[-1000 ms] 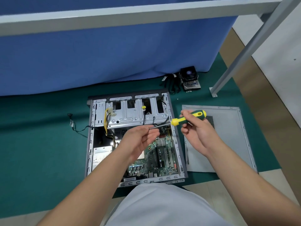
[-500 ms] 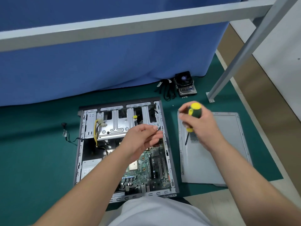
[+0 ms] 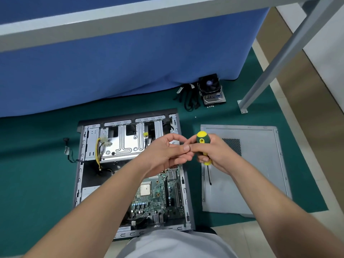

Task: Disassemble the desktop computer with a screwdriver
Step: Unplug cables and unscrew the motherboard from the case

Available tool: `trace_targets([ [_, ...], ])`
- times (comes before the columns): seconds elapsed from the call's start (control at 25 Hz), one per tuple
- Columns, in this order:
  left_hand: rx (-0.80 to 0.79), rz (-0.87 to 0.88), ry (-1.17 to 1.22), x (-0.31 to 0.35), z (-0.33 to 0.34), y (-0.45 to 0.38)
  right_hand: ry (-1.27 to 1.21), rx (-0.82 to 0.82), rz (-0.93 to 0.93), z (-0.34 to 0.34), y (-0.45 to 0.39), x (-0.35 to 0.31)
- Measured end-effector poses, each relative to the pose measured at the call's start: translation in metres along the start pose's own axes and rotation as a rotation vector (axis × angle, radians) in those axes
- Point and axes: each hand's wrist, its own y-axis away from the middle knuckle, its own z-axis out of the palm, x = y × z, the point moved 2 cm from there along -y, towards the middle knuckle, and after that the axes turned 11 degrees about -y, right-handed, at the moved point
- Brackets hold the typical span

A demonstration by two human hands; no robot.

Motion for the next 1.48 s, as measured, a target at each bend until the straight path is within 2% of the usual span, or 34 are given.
trace_targets([
  [0.16,0.001,-0.021,0.023,0.002,0.000,-0.012,0.040,-0.052,0.005,-0.011,-0.009,-0.002],
  [0.24,0.035,0.005,0.045,0.001,0.001,-0.021,0.046,-0.014,-0.030,-0.017,-0.017,-0.002],
  [0.32,0.117,0.061,-0.035,0.003,-0.001,-0.032,0.083,0.070,-0.046,-0.023,-0.026,-0.002],
  [0.4,0.293,0.158,-0.344,0.009,-0.014,-0.042,0.117,0.215,-0.039,-0.036,-0.039,-0.005],
  [0.56,0.671,0.435,-1.141,0.029,-0.060,-0.051,0.180,0.493,0.049,-0.074,-0.085,-0.011],
  [0.64,0.756,0.363,-1.428,0.030,-0.087,-0.063,0.232,0.570,0.097,-0.086,-0.112,-0.013],
  [0.72,0.712,0.166,-1.546,0.026,-0.106,-0.073,0.282,0.615,0.142,-0.094,-0.138,-0.013],
  [0.8,0.640,0.078,-1.579,0.020,-0.117,-0.082,0.321,0.664,0.188,-0.101,-0.163,-0.011],
  [1.04,0.579,0.056,-1.571,0.017,-0.131,-0.089,0.454,0.777,0.281,-0.113,-0.210,0.002],
  [1.28,0.581,0.078,-1.575,0.018,-0.123,-0.086,0.594,0.791,0.235,-0.122,-0.218,0.018],
  [1.48,0.539,0.038,-1.571,0.021,-0.125,-0.086,0.613,0.781,0.247,-0.121,-0.215,0.020],
])
